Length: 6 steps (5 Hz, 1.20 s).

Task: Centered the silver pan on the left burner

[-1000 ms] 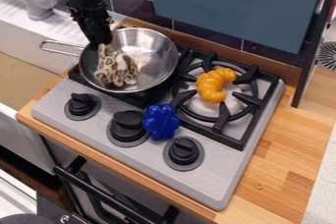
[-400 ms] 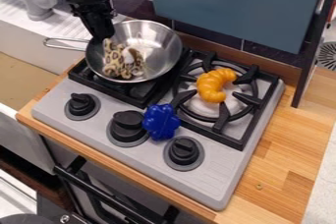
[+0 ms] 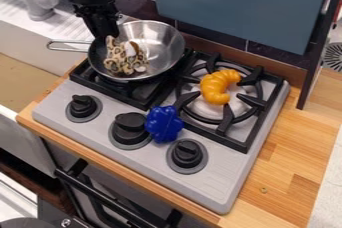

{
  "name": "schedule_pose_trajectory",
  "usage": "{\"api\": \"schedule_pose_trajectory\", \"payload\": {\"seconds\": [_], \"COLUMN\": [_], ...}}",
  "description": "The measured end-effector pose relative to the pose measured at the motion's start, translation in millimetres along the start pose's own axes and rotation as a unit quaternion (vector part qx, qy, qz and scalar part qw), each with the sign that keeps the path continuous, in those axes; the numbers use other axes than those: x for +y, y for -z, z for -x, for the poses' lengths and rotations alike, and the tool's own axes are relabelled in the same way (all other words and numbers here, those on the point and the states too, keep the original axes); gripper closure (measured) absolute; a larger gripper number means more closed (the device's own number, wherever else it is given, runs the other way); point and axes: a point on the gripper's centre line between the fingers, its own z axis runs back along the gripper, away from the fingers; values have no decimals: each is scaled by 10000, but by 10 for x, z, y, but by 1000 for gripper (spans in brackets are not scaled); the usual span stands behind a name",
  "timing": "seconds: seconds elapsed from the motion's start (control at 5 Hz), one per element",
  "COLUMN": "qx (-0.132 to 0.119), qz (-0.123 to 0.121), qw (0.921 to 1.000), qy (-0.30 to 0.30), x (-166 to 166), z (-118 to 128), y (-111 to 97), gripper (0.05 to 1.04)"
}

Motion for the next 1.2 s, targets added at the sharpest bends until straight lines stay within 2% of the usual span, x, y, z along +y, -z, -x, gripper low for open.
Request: {"api": "schedule_pose_trajectory", "payload": {"seconds": [0.2, 0.4, 0.6, 0.8, 1.0, 1.2], "qx": [55, 127, -137, -372, -391, -324], "qz": [-104, -254, -194, -198, -141, -213], "qw": [9999, 9989, 9989, 9978, 9974, 9975], "qy": [-49, -373, -403, -513, -587, -588], "x": [-3, 28, 17, -25, -116, -265], "z": [-10, -10, -33, -34, 2, 25], "y": [11, -9, -105, -340, -467, -538], "gripper": [500, 212, 77, 81, 81, 81]}}
